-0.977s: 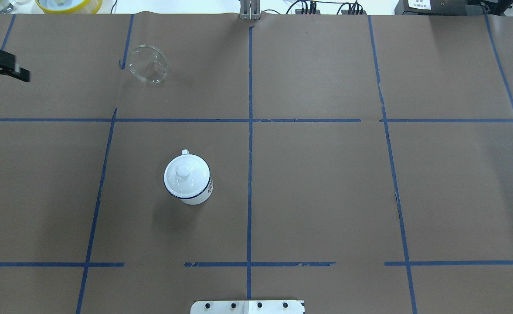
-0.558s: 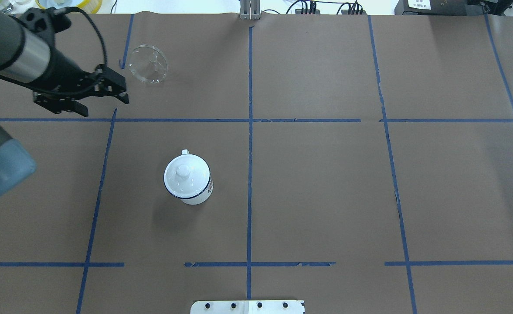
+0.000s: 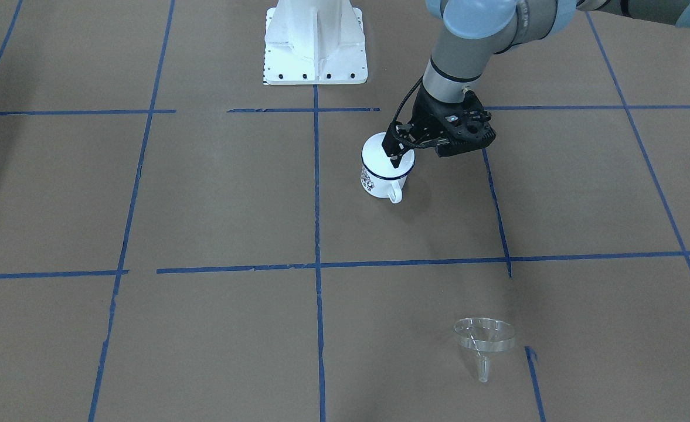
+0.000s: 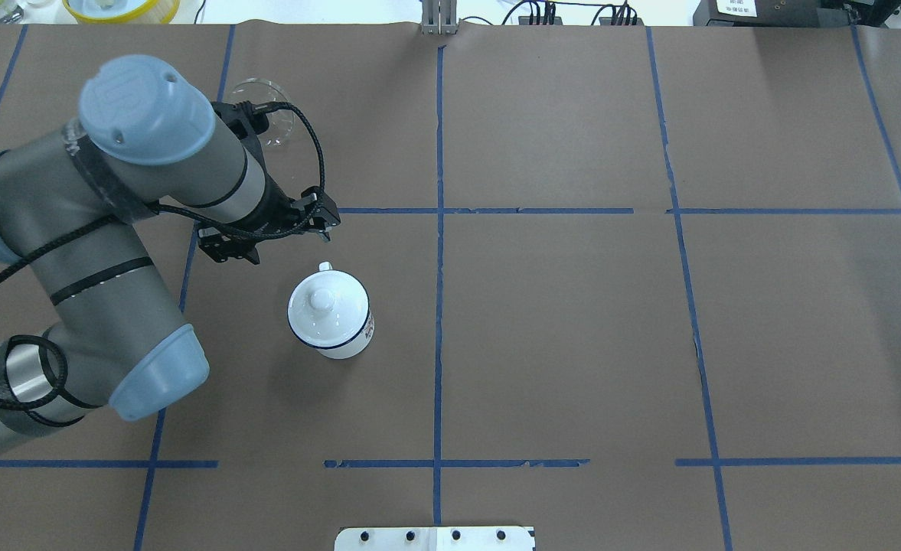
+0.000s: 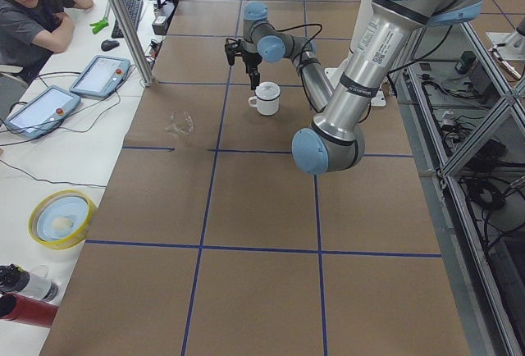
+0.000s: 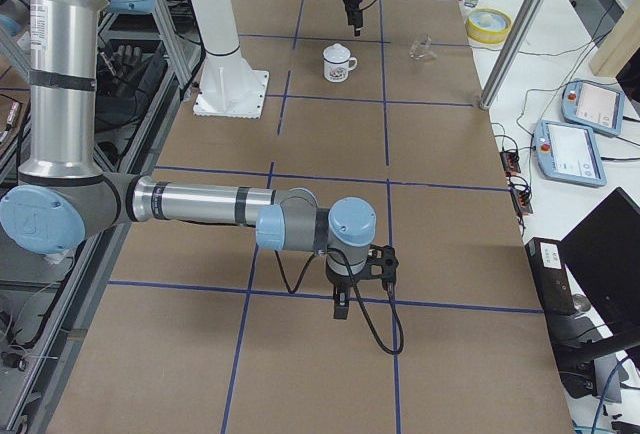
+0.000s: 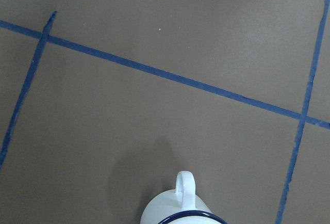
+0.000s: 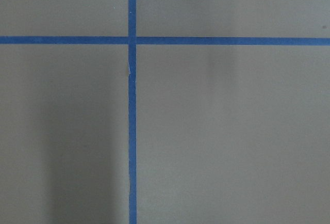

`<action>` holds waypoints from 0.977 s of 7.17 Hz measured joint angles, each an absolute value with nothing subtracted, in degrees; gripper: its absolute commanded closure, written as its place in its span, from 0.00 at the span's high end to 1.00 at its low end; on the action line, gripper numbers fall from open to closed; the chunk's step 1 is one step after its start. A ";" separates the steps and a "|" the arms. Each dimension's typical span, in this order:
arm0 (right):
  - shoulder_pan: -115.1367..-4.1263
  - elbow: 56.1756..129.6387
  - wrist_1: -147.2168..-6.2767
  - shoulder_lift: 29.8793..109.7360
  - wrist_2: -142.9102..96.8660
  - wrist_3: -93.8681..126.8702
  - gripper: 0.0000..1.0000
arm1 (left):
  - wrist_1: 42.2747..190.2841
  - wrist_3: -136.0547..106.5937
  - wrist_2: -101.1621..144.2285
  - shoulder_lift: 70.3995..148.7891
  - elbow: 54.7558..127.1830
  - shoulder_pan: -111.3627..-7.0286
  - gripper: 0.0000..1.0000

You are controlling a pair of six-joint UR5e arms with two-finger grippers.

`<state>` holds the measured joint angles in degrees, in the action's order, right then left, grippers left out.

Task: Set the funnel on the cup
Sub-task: 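Move the left gripper over the white lid on the mug, then close the left gripper on the lid's knob and lift it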

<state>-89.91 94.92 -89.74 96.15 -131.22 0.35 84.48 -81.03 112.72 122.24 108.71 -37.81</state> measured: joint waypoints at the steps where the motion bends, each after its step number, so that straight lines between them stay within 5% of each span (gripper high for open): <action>1: -89.91 94.92 -89.74 96.15 -131.22 0.35 1.00 | 84.42 -81.70 112.12 122.46 108.20 -36.22 1.00; 6: -89.91 94.92 -89.74 96.15 -131.22 0.35 1.00 | 82.76 -82.18 110.50 123.46 108.00 -32.67 0.98; 7: -89.91 94.92 -89.74 96.15 -131.22 0.35 1.00 | 82.47 -82.18 109.63 123.70 108.01 -32.02 0.88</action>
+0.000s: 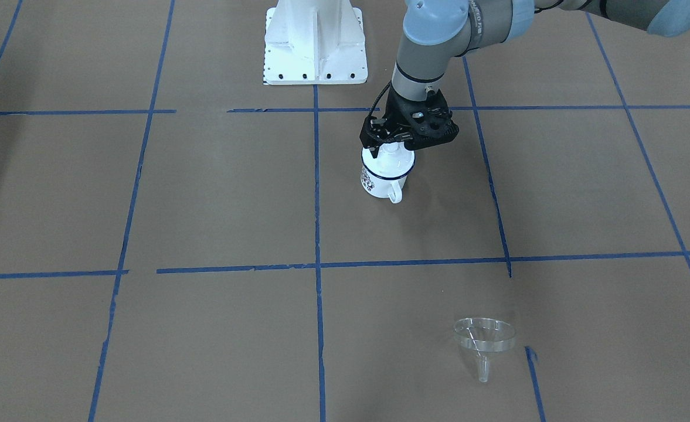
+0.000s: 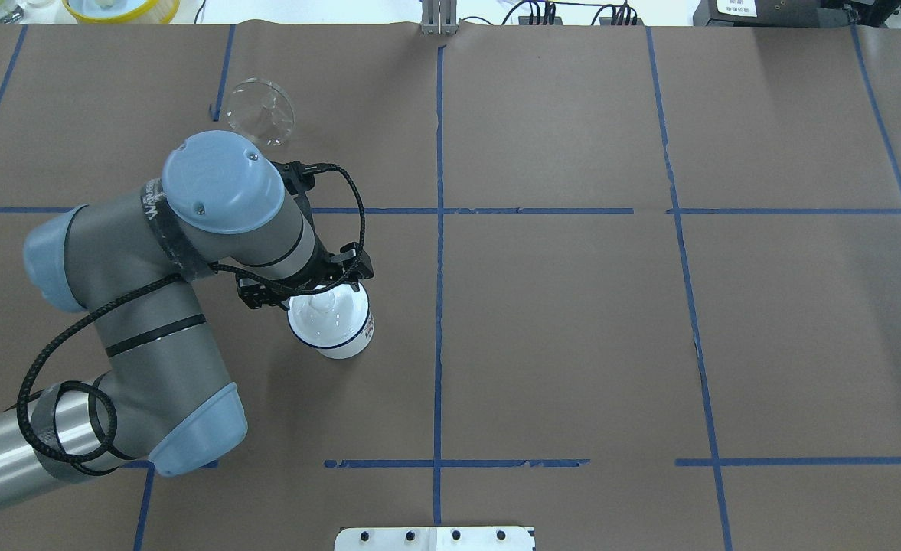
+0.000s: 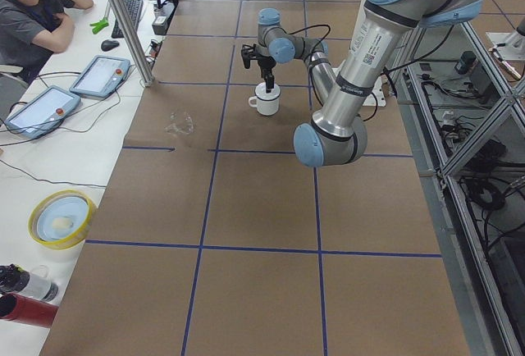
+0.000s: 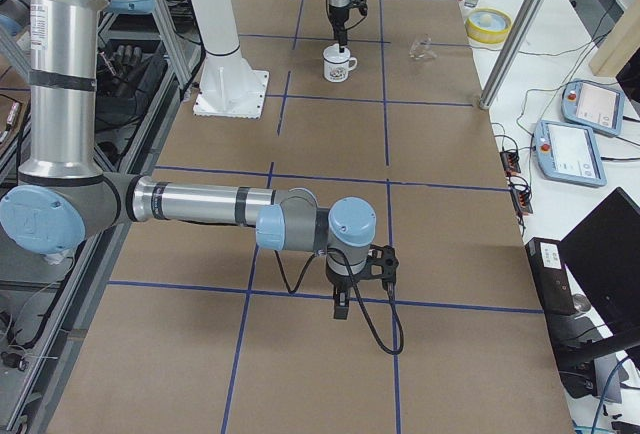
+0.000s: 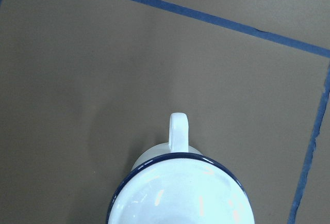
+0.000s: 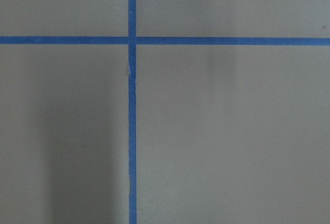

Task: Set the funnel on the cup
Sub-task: 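Close the left gripper on the lid's knob and lift it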

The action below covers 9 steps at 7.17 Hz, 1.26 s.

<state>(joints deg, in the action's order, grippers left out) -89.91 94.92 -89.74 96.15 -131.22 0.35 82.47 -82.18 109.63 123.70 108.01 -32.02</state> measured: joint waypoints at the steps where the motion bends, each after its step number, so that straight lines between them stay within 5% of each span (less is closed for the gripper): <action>1: -89.91 94.92 -89.74 96.15 -131.22 0.35 1.00 | 82.34 -82.18 109.03 123.79 108.01 -31.63 0.72; 3: -89.91 94.92 -89.74 96.15 -131.22 0.35 1.00 | 82.11 -82.18 108.65 123.83 108.08 -31.42 0.25; 7: -89.91 94.92 -89.73 96.15 -131.22 0.35 1.00 | 79.98 -82.18 108.64 123.81 109.59 -31.44 0.18; 8: -89.91 94.92 -89.74 96.15 -131.22 0.35 1.00 | 79.58 -82.18 108.63 123.82 110.13 -31.46 0.02; 9: -89.91 94.92 -89.74 96.15 -131.22 0.35 1.00 | 79.39 -82.18 108.63 123.84 110.43 -31.45 0.00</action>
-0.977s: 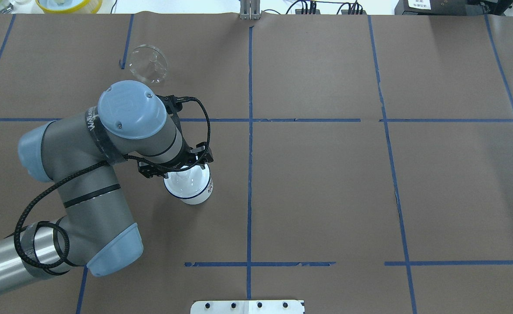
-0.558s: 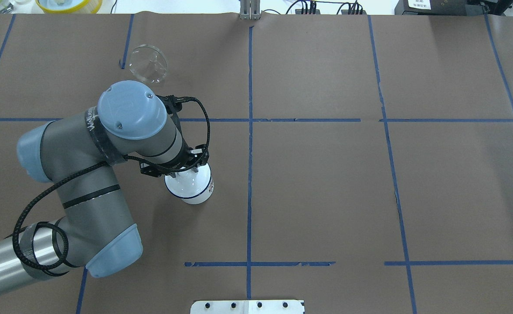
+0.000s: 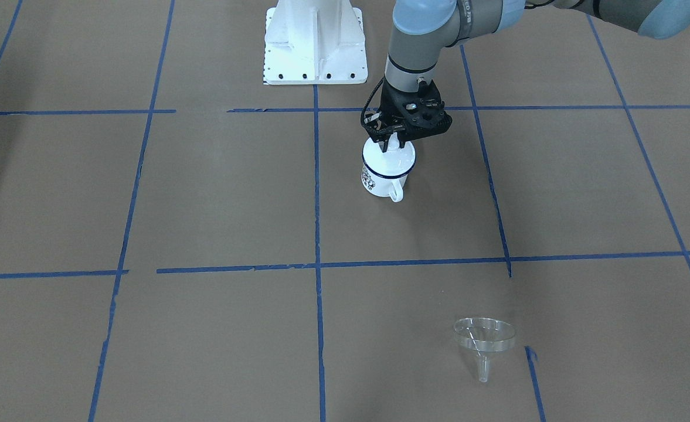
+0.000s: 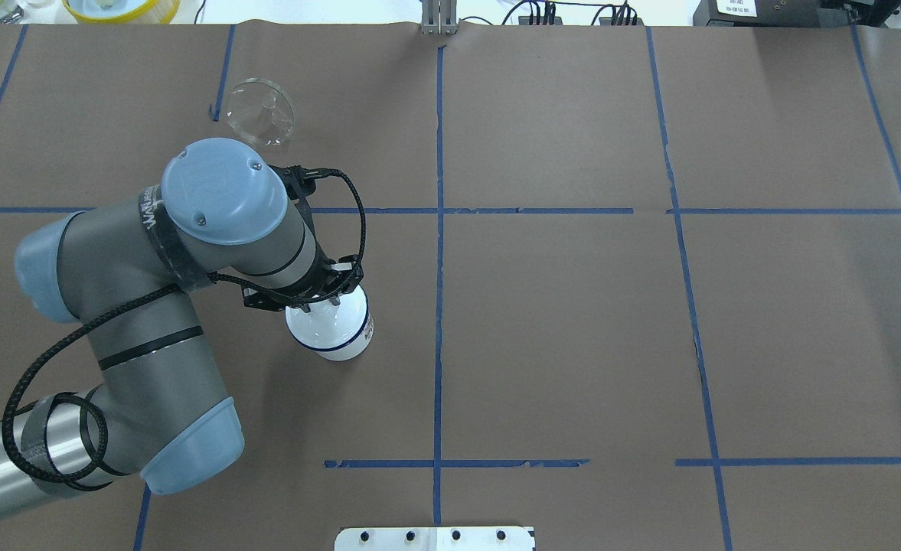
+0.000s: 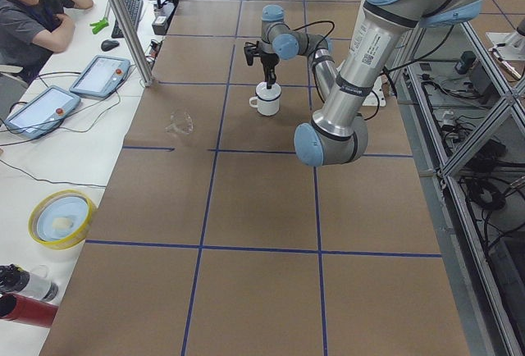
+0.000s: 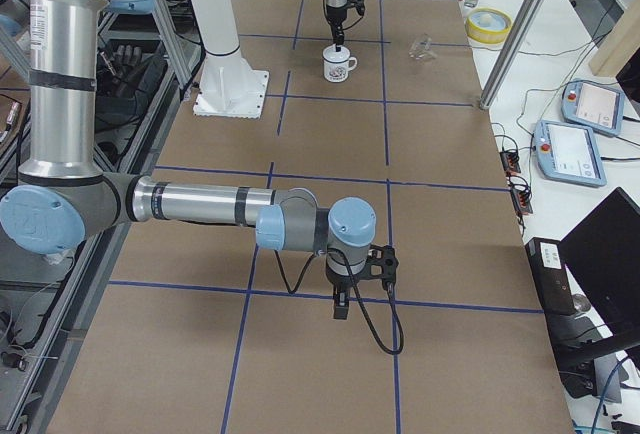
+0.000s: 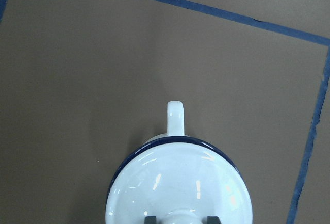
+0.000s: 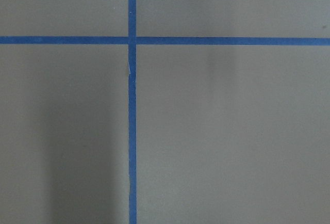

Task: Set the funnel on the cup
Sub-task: 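Close the left gripper on the lid's knob and lift it, then carry the lid beside the mug and set it down on the table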

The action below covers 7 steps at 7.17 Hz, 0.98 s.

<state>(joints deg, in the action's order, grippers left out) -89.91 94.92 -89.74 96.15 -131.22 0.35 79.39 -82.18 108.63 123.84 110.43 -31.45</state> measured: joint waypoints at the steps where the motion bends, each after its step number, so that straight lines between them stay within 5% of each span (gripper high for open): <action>1: -89.91 94.92 -89.74 96.15 -131.22 0.35 1.00 | 79.20 -82.18 108.63 123.84 110.89 -31.46 0.00; 4: -89.91 94.92 -89.74 96.15 -131.22 0.35 1.00 | 73.03 -80.78 108.71 123.07 119.83 -34.22 0.00; 7: -89.91 94.91 -89.74 96.15 -131.22 0.35 1.00 | 72.44 -71.29 109.27 113.16 130.76 -38.42 0.00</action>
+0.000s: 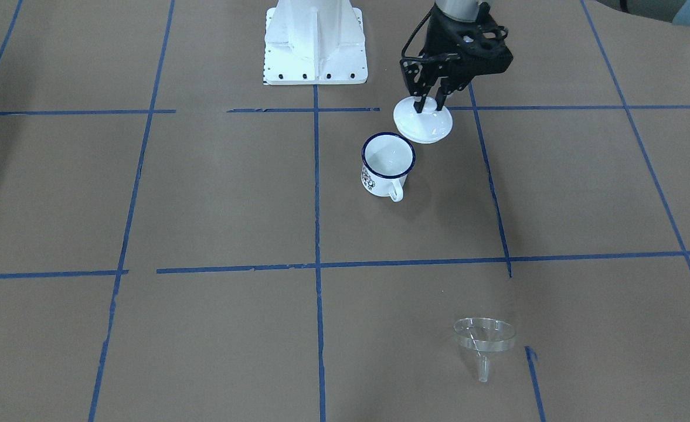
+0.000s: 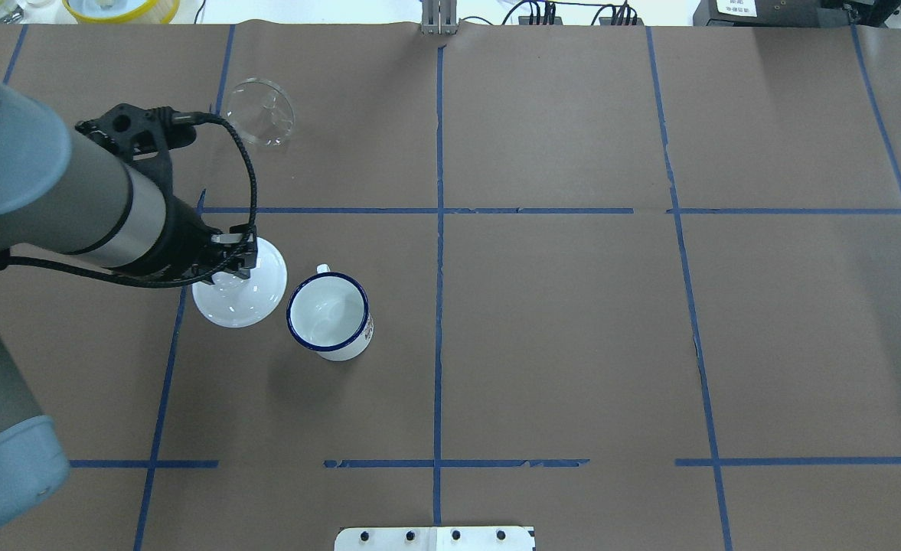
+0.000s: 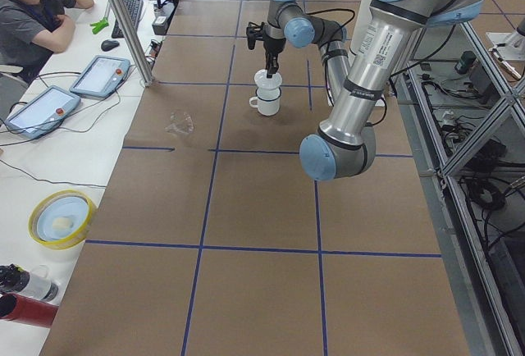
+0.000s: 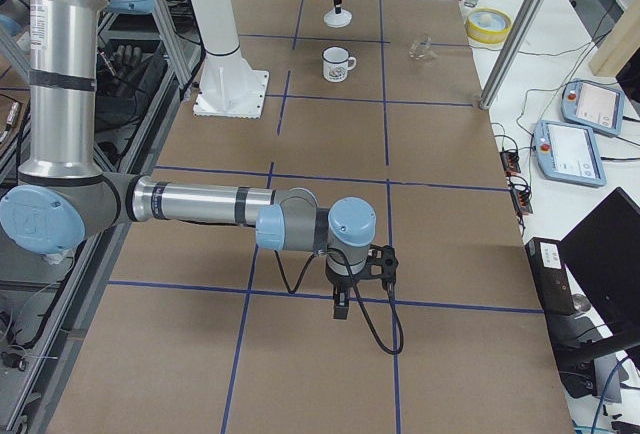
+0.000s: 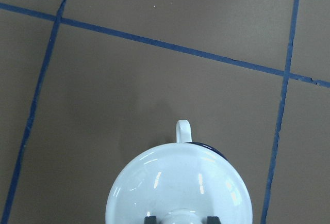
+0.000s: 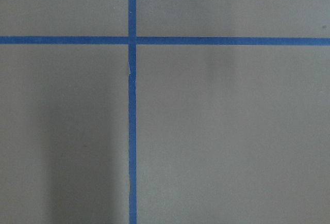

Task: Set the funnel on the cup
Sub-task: 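Carry the lid beside the mug and set it down on the table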

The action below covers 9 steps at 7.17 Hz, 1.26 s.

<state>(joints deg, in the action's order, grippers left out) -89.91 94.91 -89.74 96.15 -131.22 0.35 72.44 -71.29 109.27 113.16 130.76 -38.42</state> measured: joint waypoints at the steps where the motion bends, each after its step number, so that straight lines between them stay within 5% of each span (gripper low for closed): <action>1: -89.91 94.87 -89.74 96.15 -131.22 0.35 1.00 | 74.87 -68.50 109.46 108.43 131.94 -39.03 0.00; 4: -89.91 94.85 -89.74 96.15 -131.22 0.35 1.00 | 94.95 -66.17 109.73 95.78 125.10 -39.15 0.00; 9: -89.91 94.89 -89.74 96.15 -131.22 0.35 1.00 | 106.86 -66.33 109.78 98.12 110.01 -36.08 0.00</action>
